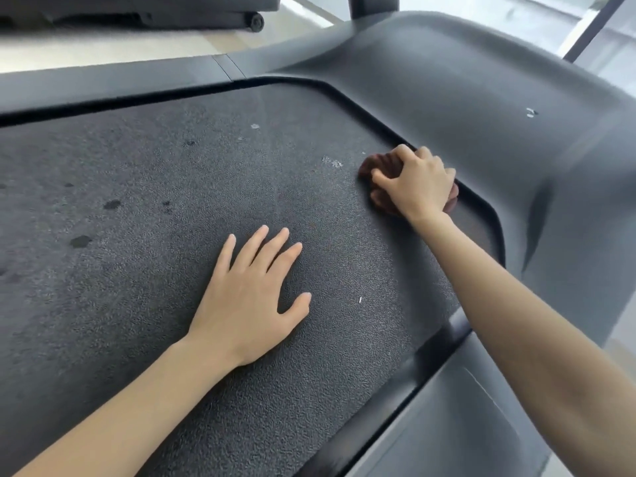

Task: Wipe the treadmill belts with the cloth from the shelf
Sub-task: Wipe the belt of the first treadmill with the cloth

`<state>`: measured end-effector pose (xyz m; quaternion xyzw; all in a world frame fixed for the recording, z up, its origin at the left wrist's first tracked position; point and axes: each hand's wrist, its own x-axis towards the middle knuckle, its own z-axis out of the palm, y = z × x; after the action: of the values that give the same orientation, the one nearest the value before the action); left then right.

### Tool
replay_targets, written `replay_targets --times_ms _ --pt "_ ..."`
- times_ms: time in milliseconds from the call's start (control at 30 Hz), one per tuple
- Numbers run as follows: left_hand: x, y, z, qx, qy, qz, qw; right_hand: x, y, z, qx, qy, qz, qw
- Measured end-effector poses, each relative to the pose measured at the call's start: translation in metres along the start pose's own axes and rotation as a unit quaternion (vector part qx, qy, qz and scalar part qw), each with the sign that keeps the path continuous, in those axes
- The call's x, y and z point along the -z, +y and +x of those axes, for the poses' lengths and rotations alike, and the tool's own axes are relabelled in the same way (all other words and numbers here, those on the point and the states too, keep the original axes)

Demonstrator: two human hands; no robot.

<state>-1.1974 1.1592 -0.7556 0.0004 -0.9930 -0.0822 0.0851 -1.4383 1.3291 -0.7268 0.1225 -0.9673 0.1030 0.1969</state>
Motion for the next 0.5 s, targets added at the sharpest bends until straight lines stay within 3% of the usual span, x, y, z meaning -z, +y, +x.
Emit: replay_targets --times_ms 200,300,500 --pt "-0.002 0.0 -0.003 -0.005 0.006 0.013 1.0 0.046 0.025 -0.113 0.152 0.027 0.048 0.987" --pt "-0.003 0.0 -0.003 -0.009 0.01 0.016 1.0 0.061 0.052 -0.131 0.21 -0.009 0.088 0.974" --pt "-0.003 0.0 -0.004 -0.01 0.017 0.012 1.0 0.04 0.06 -0.071 0.105 0.002 0.1 0.989"
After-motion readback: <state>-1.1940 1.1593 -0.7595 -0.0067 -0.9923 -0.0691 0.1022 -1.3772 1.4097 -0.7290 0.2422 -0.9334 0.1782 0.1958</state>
